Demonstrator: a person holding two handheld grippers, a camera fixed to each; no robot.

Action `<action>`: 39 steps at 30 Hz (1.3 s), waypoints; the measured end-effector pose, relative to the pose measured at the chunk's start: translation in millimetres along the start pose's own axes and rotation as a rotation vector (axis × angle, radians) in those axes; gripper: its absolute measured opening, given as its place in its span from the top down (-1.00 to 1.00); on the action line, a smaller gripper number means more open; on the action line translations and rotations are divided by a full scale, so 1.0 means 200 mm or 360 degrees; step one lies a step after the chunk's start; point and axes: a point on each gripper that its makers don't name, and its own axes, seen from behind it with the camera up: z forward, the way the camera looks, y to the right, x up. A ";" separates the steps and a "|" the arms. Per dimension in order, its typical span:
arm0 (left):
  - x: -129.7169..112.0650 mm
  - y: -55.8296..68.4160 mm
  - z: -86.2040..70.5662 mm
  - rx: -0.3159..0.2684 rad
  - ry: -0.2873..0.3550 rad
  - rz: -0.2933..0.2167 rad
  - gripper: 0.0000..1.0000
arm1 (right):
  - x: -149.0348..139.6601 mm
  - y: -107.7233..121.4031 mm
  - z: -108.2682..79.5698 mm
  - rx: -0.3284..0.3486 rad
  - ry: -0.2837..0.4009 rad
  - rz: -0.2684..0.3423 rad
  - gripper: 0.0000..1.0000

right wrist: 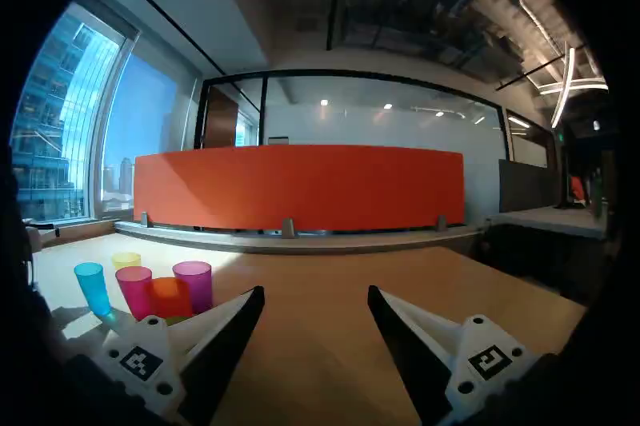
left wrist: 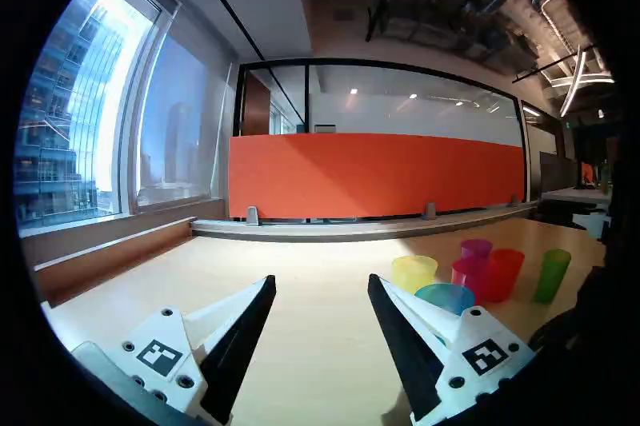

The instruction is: Pour water

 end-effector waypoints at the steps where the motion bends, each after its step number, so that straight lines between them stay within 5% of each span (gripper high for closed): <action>1: 0.00 0.00 0.00 -0.0001 0.0000 0.0000 -0.69 | 0.00 -0.01 0.00 0.0002 0.0000 -0.0001 -0.99; 9: 0.00 -0.02 -0.01 0.0009 -0.0044 0.0017 -0.69 | 0.05 -0.05 -0.01 0.0022 0.0011 -0.0008 -1.00; 17: 0.15 -0.02 -0.01 -0.0014 -0.0049 -0.0008 -0.70 | 0.23 -0.07 0.00 0.0072 0.0004 -0.0019 -0.99; 29: 0.54 -0.02 0.01 -0.0114 -0.0049 -0.0039 -0.70 | 0.42 -0.09 0.08 0.0139 -0.0117 -0.0066 -1.00; 39: 0.84 -0.04 0.04 -0.0176 -0.0036 -0.0017 -0.69 | 0.72 -0.10 0.11 0.0177 -0.0074 -0.0067 -0.99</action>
